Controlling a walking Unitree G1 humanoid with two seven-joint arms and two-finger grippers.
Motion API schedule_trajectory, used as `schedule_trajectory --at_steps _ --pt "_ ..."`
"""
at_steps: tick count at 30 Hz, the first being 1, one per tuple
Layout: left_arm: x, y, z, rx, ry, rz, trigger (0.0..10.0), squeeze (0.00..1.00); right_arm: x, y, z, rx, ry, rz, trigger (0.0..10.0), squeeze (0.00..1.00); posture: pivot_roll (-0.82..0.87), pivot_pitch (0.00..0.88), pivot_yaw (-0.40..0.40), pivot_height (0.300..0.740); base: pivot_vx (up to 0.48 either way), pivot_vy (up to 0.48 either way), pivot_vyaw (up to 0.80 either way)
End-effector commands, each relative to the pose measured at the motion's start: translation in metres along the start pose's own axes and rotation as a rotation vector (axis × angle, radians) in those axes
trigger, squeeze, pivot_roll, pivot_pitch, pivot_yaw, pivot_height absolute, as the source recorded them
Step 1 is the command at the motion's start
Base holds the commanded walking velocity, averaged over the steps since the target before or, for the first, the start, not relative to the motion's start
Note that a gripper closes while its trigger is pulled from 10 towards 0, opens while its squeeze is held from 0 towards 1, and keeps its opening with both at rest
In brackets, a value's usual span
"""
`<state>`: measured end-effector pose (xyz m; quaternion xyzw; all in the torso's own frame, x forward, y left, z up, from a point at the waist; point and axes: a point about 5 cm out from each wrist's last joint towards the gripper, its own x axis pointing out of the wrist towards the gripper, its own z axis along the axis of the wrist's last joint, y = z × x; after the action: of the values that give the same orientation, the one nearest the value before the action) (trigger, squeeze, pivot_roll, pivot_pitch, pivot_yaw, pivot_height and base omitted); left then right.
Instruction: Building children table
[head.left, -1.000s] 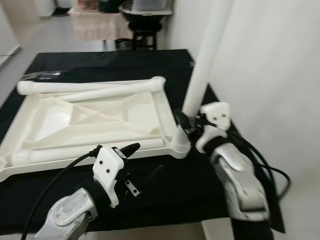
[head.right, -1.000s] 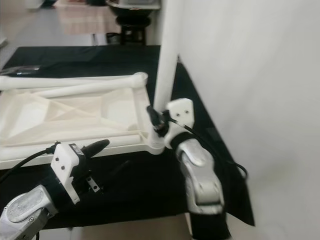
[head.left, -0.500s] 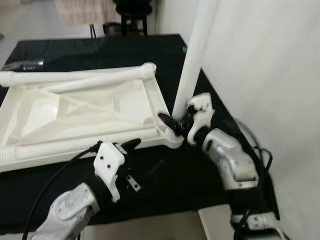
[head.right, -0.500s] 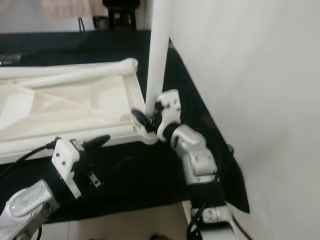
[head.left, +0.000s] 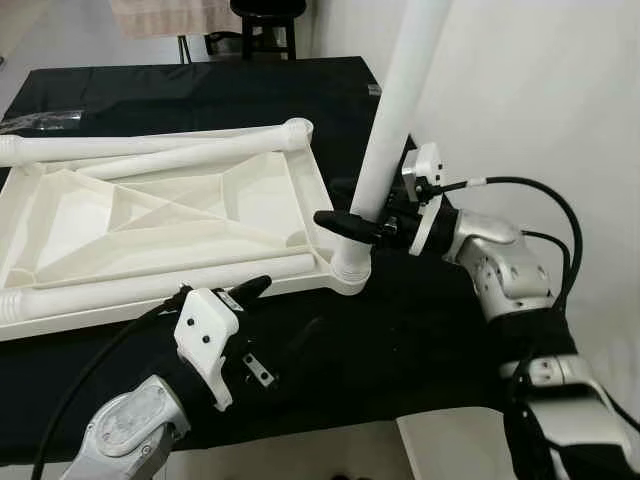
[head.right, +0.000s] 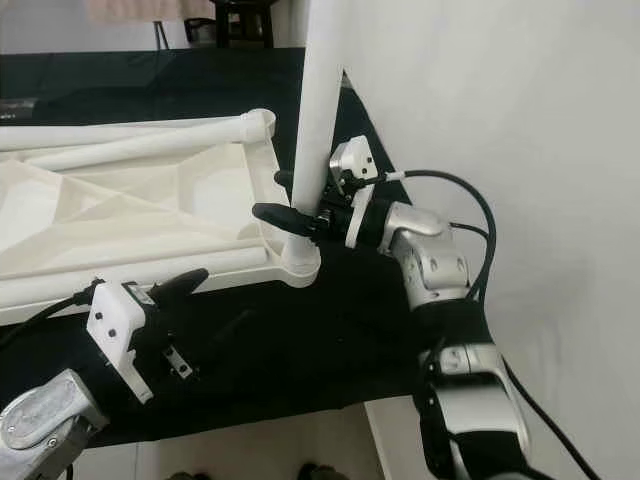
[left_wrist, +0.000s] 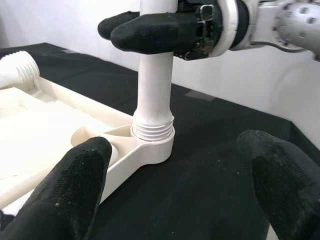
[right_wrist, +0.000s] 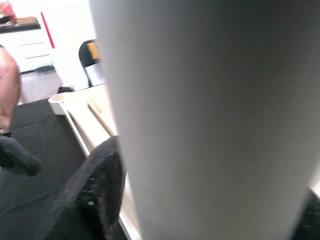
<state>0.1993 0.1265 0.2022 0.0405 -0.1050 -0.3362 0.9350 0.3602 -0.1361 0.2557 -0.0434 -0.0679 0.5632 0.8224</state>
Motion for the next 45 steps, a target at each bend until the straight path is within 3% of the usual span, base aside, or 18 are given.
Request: schedule_trajectory --at_steps 1,12,15,16,17,18,19,20,21,23,28,29,34,35,40,41,42,45 --pt "-0.004 0.000 0.001 0.021 0.022 0.009 10.0 0.00 -0.003 -0.004 0.000 -0.005 0.000 0.022 0.0 0.00 0.15 0.206 -0.114 0.740 0.000 0.000 0.00" --pt "-0.009 -0.002 0.004 0.022 0.011 0.039 10.0 0.00 -0.011 -0.012 -0.011 0.003 0.045 0.005 0.0 0.00 0.15 0.212 -0.132 0.740 0.000 0.000 0.00" --pt "-0.009 0.003 0.006 0.030 0.003 0.077 10.0 0.00 -0.016 -0.012 -0.041 0.038 0.138 -0.259 0.0 0.00 0.13 0.212 -0.148 0.740 0.000 0.000 0.00" --pt "-0.009 0.003 0.006 0.030 0.003 0.077 10.0 0.00 -0.016 -0.012 -0.041 0.038 0.138 -0.259 0.0 0.00 0.13 0.212 -0.148 0.740 0.000 0.000 0.00" --pt "-0.010 0.006 0.005 0.033 0.005 0.084 10.0 0.00 -0.017 -0.009 -0.058 0.031 0.216 -0.496 0.0 0.00 0.11 0.216 -0.137 0.740 0.000 0.000 0.00" --pt "-0.010 0.006 0.005 0.033 0.005 0.084 10.0 0.00 -0.017 -0.009 -0.058 0.031 0.216 -0.496 0.0 0.00 0.11 0.216 -0.137 0.740 0.000 0.000 0.00" --pt "-0.011 0.009 0.005 0.035 0.009 0.088 10.0 0.00 -0.020 0.000 -0.075 0.080 0.260 -0.783 0.0 0.00 0.10 0.219 -0.123 0.740 0.000 0.000 0.00" --pt "-0.011 0.011 0.005 0.036 0.011 0.090 10.0 0.00 -0.025 0.015 -0.088 0.134 0.288 -0.926 0.0 0.00 0.09 0.221 -0.115 0.740 0.000 0.000 0.00" --pt "-0.011 0.011 0.005 0.036 0.011 0.090 10.0 0.00 -0.025 0.015 -0.088 0.134 0.288 -0.926 0.0 0.00 0.09 0.221 -0.115 0.740 0.000 0.000 0.00" --pt "-0.008 0.014 0.004 0.021 0.007 0.075 10.0 0.00 -0.004 0.049 -0.092 0.132 0.272 -0.835 0.0 0.00 0.07 0.221 -0.083 0.740 0.000 0.000 0.00" --pt "-0.002 0.011 0.004 -0.004 -0.007 0.057 10.0 0.00 0.014 0.051 -0.091 0.097 0.256 -0.739 0.0 0.00 0.08 0.227 -0.093 0.740 0.000 0.000 0.00" --pt "-0.003 0.010 0.003 -0.009 -0.007 0.065 10.0 0.00 0.019 0.045 -0.084 0.086 0.232 -0.717 10.0 0.00 0.09 0.231 -0.095 0.740 0.000 0.000 0.00" --pt "-0.004 0.011 0.003 -0.008 -0.003 0.072 10.0 0.00 0.026 0.046 -0.068 0.055 0.177 -0.684 10.0 0.00 0.09 0.231 -0.095 0.740 0.000 0.000 0.00" --pt "-0.003 0.011 0.003 -0.007 -0.003 0.073 10.0 0.00 0.031 0.046 -0.056 0.044 0.134 -0.632 10.0 1.00 0.09 0.227 -0.094 0.740 0.000 0.000 0.00" --pt "0.000 0.012 0.004 -0.007 -0.012 0.067 10.0 0.00 0.035 0.040 -0.024 0.023 -0.010 -0.433 10.0 1.00 0.09 0.222 -0.095 0.740 0.000 0.000 0.00" --pt "0.001 0.011 0.004 -0.007 -0.012 0.064 10.0 0.00 0.033 0.035 -0.014 -0.021 -0.035 -0.350 10.0 0.00 0.09 0.220 -0.097 0.740 0.000 0.000 0.00" --pt "0.001 0.011 0.004 -0.007 -0.012 0.064 10.0 0.00 0.033 0.035 -0.014 -0.021 -0.035 -0.350 10.0 0.00 0.09 0.220 -0.097 0.740 0.000 0.000 0.00" --pt "0.001 0.011 0.004 -0.007 -0.013 0.059 10.0 0.00 0.027 0.030 -0.002 -0.121 -0.033 -0.147 10.0 0.00 0.09 0.218 -0.099 0.740 0.000 0.000 0.00"
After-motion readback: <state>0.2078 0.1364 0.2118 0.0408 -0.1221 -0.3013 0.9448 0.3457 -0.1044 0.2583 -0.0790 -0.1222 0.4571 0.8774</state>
